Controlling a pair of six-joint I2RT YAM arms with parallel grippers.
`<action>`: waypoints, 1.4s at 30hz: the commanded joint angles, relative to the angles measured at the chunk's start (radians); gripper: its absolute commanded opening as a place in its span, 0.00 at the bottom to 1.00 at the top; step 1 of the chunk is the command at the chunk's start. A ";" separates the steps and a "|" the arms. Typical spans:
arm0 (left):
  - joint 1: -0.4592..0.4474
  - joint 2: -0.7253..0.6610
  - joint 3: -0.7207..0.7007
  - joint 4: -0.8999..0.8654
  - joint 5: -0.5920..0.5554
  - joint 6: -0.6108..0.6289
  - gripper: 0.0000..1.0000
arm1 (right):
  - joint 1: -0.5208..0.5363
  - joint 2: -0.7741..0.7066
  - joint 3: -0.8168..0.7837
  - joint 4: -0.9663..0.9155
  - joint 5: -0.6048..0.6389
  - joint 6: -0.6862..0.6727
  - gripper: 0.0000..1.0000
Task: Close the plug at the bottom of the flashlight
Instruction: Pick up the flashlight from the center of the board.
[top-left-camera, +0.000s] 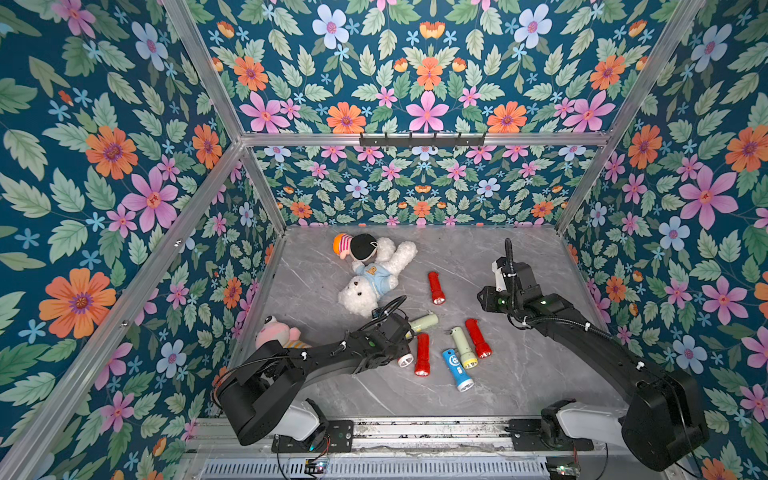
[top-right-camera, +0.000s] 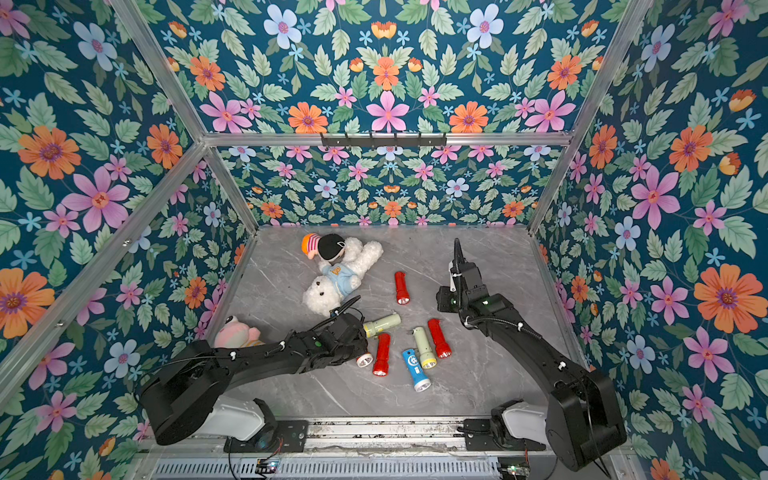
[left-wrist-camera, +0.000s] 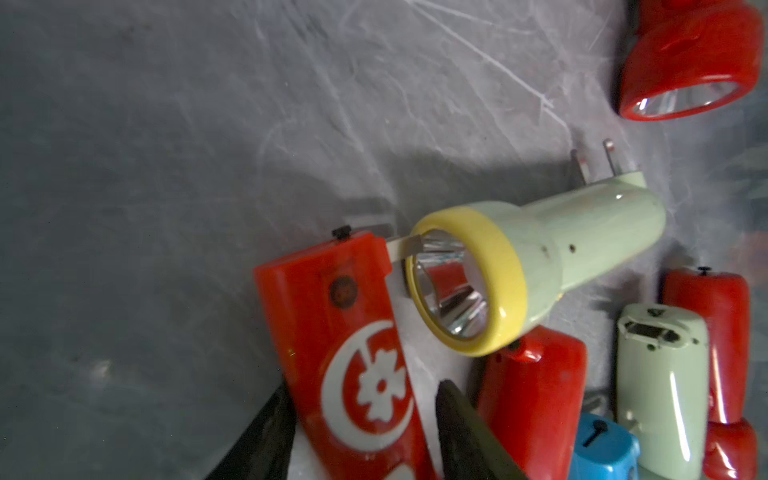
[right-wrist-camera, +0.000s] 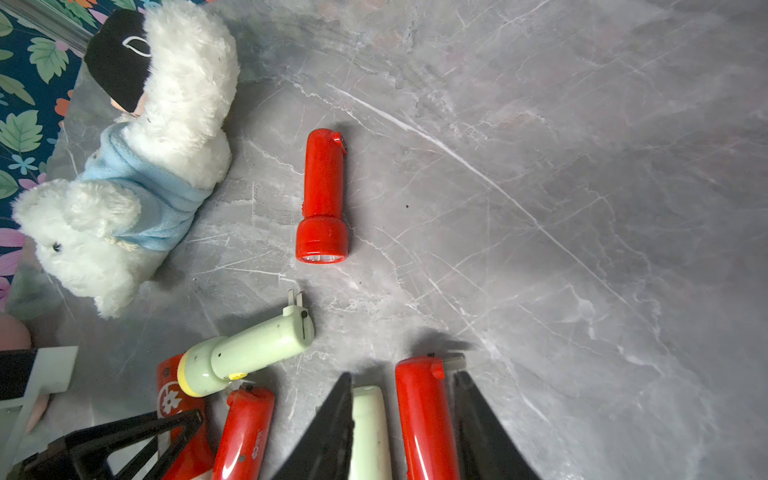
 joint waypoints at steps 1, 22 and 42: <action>0.009 0.002 -0.019 0.001 0.016 -0.019 0.56 | -0.002 0.007 0.000 0.024 -0.013 0.000 0.42; 0.075 -0.124 -0.095 -0.020 -0.052 0.056 0.00 | -0.001 0.059 0.017 0.036 -0.043 0.023 0.42; 0.079 -0.542 -0.217 0.455 -0.195 0.880 0.00 | -0.011 0.107 0.053 0.049 -0.038 0.020 0.42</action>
